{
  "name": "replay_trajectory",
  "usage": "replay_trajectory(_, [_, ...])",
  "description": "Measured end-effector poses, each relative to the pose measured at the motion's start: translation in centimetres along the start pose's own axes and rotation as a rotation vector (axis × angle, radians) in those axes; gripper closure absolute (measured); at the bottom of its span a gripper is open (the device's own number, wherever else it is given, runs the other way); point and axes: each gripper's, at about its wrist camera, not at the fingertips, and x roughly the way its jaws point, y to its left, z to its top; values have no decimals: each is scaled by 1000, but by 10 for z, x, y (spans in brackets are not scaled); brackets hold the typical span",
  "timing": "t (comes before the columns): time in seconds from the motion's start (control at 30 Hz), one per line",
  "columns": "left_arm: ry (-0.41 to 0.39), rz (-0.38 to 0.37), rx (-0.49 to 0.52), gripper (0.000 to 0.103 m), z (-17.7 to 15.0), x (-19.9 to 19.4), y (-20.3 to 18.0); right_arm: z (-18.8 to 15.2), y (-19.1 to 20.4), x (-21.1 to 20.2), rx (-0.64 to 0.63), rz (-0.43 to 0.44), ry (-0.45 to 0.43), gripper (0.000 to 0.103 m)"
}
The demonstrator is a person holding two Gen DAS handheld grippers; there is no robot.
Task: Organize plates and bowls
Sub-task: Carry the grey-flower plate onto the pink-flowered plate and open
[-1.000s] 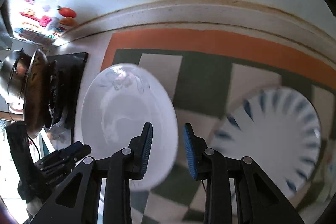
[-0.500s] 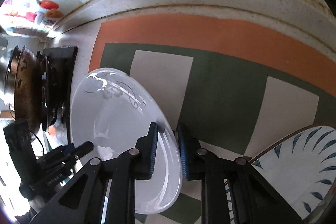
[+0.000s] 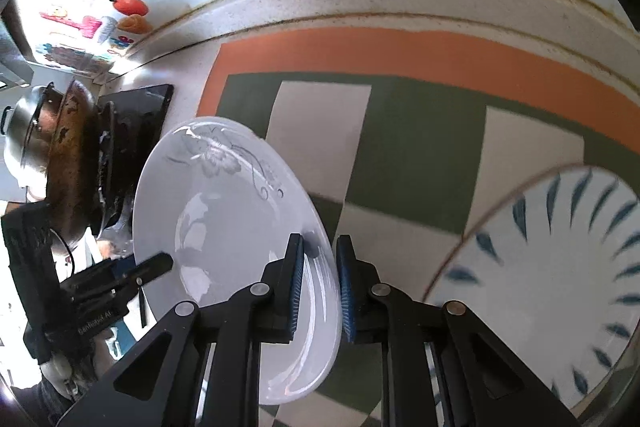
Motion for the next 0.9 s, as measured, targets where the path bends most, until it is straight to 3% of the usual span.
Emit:
replay_trajectory(0.13, [0,5,32,72,-2,-9,-18,-24,1,-13,24,12,-27,85])
replay_trajectory(0.43, [24,-29,135,72,-43,-33,-63,-99,-21,-68,123,36,-94,85])
replay_trajectory(0.9, [114,-66,305,72,-109,-18,-151,-242,-86,-129,288,36,-166,85])
